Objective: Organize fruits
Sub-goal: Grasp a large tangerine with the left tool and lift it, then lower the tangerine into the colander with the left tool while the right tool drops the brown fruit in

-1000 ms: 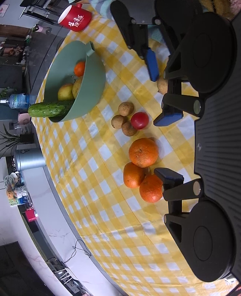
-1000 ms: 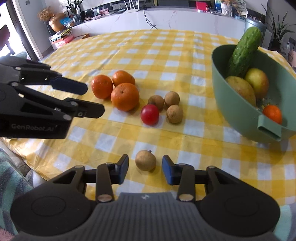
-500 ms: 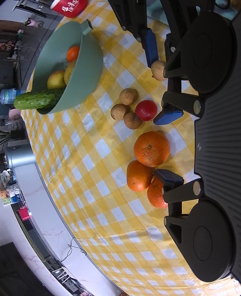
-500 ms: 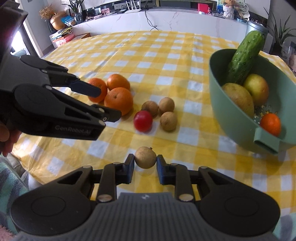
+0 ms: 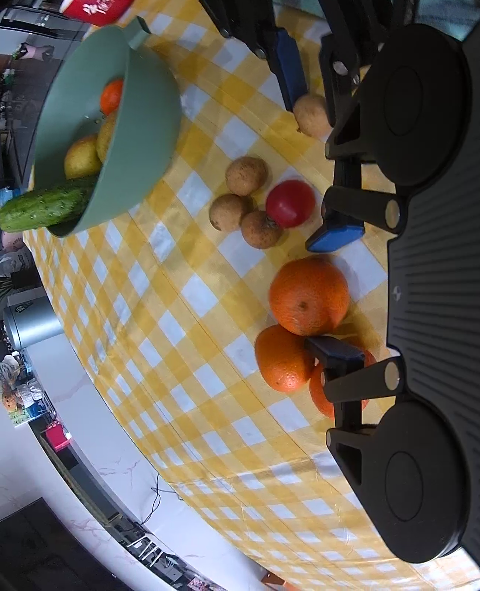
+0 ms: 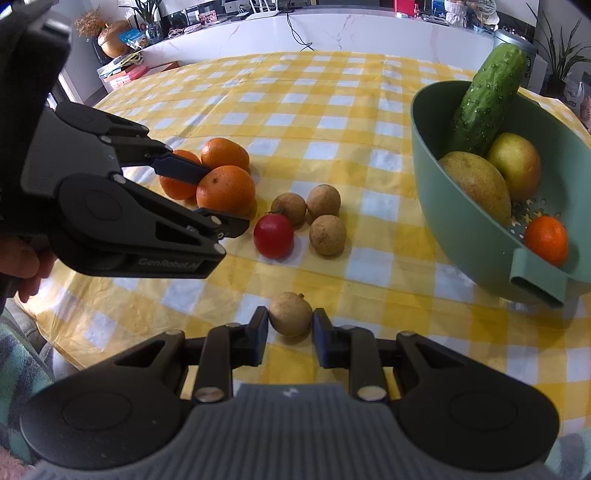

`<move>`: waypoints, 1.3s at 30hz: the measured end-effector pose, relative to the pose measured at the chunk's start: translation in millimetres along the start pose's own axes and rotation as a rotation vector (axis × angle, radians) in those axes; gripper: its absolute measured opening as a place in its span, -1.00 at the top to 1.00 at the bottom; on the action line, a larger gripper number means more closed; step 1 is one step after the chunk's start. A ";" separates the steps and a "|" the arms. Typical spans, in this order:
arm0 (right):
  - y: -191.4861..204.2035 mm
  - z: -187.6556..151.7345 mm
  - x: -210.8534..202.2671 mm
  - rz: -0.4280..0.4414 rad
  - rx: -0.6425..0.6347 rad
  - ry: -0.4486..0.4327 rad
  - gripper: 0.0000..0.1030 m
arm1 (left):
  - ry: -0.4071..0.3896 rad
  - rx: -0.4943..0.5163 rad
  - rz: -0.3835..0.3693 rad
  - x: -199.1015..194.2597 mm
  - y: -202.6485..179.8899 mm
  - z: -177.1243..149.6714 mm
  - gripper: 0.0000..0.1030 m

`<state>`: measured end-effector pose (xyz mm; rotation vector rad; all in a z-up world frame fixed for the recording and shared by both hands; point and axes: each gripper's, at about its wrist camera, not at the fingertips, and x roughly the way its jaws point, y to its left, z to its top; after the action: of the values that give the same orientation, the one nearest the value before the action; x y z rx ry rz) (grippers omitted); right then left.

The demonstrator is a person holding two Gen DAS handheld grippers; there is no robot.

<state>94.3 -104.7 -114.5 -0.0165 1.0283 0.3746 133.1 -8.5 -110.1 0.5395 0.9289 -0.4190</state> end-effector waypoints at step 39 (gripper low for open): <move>-45.5 -6.0 -117.5 0.004 -0.013 -0.247 0.57 | -0.174 -0.111 -0.168 -109.2 -42.1 61.0 0.04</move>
<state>49.6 -183.3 -26.5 0.0196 0.7820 0.3769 89.9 -66.7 0.1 0.3191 0.8268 -0.5530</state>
